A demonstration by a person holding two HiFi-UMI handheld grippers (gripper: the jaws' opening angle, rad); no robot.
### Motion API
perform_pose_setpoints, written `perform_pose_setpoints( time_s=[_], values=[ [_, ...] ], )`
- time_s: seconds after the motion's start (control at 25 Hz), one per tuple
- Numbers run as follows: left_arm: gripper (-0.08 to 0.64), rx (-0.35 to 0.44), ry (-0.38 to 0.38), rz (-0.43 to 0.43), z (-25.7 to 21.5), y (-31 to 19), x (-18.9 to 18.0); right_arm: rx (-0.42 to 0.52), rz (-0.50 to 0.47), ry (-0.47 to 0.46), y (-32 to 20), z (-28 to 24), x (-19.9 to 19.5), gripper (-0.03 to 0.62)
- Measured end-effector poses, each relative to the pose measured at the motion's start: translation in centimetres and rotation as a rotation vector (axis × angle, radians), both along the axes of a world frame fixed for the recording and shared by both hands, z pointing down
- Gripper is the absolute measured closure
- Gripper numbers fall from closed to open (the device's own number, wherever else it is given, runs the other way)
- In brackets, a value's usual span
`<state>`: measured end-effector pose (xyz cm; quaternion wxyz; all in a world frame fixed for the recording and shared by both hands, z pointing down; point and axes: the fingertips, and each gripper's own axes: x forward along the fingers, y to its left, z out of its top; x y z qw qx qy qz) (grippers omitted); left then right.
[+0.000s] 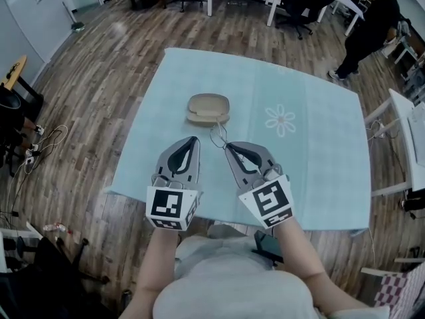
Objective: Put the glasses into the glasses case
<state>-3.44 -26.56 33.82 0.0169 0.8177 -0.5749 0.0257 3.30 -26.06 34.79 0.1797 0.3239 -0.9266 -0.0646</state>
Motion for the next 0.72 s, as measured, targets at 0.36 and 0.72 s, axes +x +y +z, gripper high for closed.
perform_pose_setpoints(
  time_s=[0.36,0.72],
  values=[
    [0.551,-0.03,0.007,-0.01,1.6,-2.3,-0.8,0.014,-0.066,0.065,-3.4,1.3,-1.9,0.584],
    [0.551,-0.063,0.009,0.0,3.1,-5.6,-3.2,0.052,-0.089,0.167,-7.4,2.8,-3.9,0.583]
  ],
)
